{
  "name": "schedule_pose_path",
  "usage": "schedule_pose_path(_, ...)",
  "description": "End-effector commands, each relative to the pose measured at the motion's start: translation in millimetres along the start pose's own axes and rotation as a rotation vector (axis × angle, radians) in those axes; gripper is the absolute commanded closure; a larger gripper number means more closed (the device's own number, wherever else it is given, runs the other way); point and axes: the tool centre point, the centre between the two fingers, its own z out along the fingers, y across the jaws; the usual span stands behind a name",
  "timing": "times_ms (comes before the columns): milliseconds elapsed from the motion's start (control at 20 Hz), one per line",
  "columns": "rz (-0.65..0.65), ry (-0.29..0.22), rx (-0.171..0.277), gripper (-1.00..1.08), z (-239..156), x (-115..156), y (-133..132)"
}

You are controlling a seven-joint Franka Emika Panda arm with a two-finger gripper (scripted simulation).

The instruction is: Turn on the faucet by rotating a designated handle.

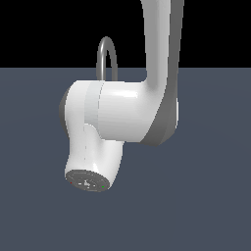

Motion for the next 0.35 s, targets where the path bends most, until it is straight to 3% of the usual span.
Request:
schedule_pose_path(0, -0.027, 0.044, -0.008, 1.08, -5.3, 29.3, -21.4)
schedule_pose_path(300, -0.039, 0.045, -0.001, 1.08, -4.4, 44.7, -41.0)
